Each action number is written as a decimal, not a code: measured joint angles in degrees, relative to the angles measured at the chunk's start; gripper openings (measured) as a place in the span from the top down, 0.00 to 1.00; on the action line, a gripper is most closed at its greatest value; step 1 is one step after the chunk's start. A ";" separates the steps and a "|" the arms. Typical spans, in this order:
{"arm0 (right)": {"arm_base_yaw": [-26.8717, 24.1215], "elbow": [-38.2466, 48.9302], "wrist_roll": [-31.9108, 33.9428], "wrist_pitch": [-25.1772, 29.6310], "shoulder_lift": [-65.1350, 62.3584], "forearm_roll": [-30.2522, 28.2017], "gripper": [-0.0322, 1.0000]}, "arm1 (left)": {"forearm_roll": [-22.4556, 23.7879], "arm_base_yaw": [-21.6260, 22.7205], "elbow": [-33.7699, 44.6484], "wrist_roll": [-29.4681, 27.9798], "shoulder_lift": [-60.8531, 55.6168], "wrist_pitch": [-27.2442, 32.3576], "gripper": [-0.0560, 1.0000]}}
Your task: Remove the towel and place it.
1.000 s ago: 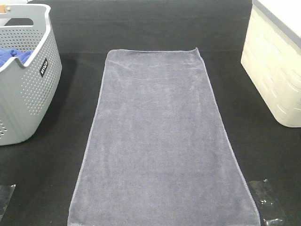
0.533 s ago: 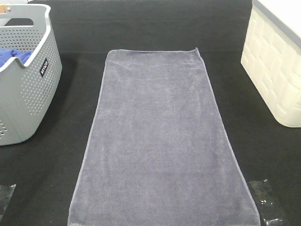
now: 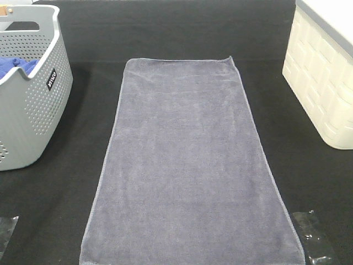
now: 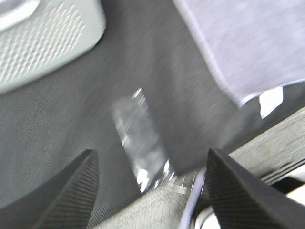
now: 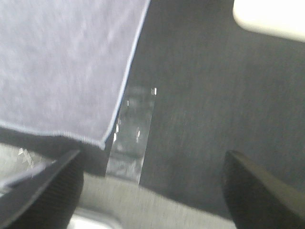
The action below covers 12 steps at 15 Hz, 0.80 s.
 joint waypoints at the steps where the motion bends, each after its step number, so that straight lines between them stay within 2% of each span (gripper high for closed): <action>1: 0.00 0.00 -0.46 -0.06 -2.52 0.00 0.24 | -2.12 0.00 0.46 2.92 0.00 -1.20 0.36; 4: 0.00 0.11 -0.63 -0.06 -7.56 0.00 0.24 | -5.79 0.00 0.92 7.68 0.00 -1.26 0.36; 12: 0.00 0.23 -0.63 -0.06 -7.85 0.17 0.24 | -5.84 0.00 0.92 8.02 0.00 -1.26 0.36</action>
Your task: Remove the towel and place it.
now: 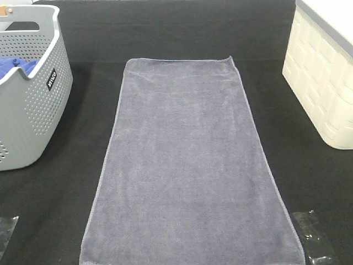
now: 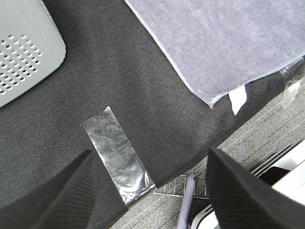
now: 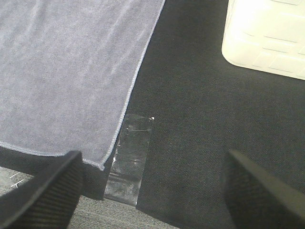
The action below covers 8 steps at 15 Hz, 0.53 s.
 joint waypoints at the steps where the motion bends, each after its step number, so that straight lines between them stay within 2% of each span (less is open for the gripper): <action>1: 0.00 0.00 0.00 0.00 0.00 0.00 0.24 | 0.00 0.00 0.00 0.00 0.00 0.00 0.36; 8: 0.00 0.00 0.00 0.00 0.00 0.00 0.24 | 0.00 0.00 0.00 0.11 0.00 0.00 0.36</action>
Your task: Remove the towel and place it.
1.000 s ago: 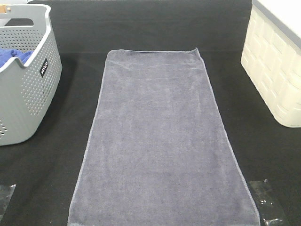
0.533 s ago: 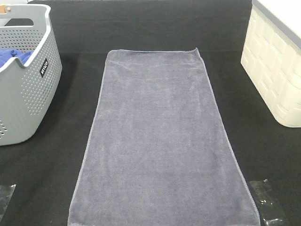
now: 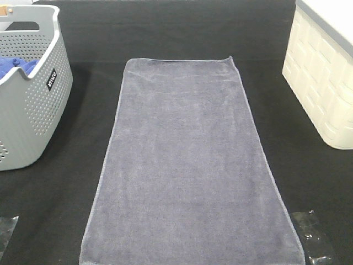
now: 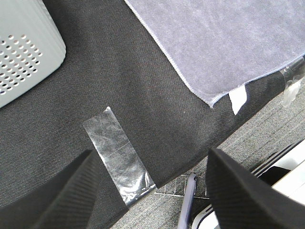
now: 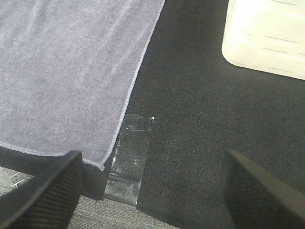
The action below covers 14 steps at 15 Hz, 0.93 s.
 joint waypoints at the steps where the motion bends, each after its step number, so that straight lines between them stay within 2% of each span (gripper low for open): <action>1: 0.00 0.00 0.00 0.00 0.00 0.00 0.24 | 0.00 0.00 0.00 0.00 0.00 0.00 0.36; 3: 0.00 0.00 0.00 0.00 0.00 0.00 0.24 | -0.06 2.58 0.00 0.06 -0.97 0.00 0.36; 6: -4.98 0.00 0.00 0.00 0.00 0.11 0.24 | -0.06 11.86 0.00 0.06 -7.28 0.00 0.36; 8: -8.88 0.00 0.00 -0.06 -1.83 0.17 0.24 | -0.06 15.58 0.00 0.06 -12.03 0.06 0.36; 14: -10.54 0.00 0.00 0.00 -12.38 0.23 0.24 | -0.06 16.27 0.00 0.06 -21.03 0.11 0.36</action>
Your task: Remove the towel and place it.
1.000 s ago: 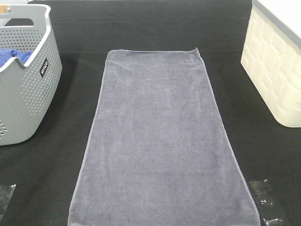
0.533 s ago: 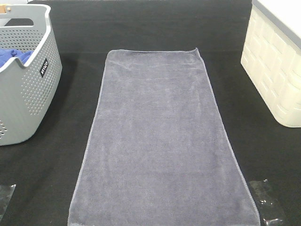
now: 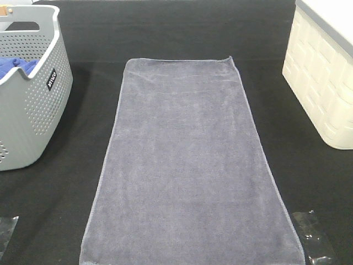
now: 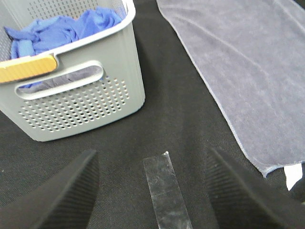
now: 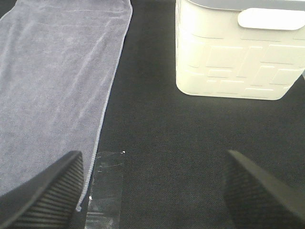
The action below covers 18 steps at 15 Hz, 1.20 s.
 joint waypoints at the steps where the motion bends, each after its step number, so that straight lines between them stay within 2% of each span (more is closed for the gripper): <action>1: 0.00 0.11 0.00 0.00 0.00 0.00 0.24 | 0.00 0.00 0.00 0.00 -0.57 0.00 0.36; 18: 0.00 0.17 0.00 0.00 -0.29 0.23 0.24 | 0.00 0.00 0.00 0.00 -0.63 0.00 0.36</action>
